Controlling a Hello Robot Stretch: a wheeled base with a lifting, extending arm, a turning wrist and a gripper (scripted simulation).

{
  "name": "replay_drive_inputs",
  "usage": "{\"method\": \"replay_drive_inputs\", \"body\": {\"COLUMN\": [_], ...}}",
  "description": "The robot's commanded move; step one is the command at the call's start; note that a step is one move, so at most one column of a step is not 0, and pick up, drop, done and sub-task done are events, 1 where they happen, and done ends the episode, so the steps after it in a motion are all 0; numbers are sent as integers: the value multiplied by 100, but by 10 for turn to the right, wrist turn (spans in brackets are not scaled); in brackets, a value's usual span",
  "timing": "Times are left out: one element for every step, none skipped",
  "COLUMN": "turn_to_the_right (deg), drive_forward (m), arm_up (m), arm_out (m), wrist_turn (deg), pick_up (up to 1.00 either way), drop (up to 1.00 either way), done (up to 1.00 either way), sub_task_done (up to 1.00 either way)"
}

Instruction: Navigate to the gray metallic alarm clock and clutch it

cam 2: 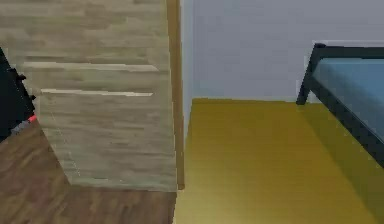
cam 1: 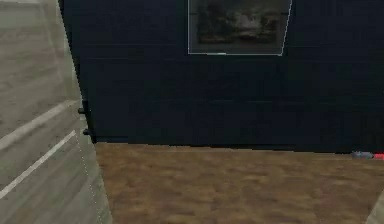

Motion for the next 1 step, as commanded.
{"method": "replay_drive_inputs", "body": {"turn_to_the_right": [0], "drive_forward": [100], "arm_up": [0], "arm_out": [0], "wrist_turn": [0], "pick_up": [0], "drop": [0], "done": [0], "sub_task_done": [0]}}
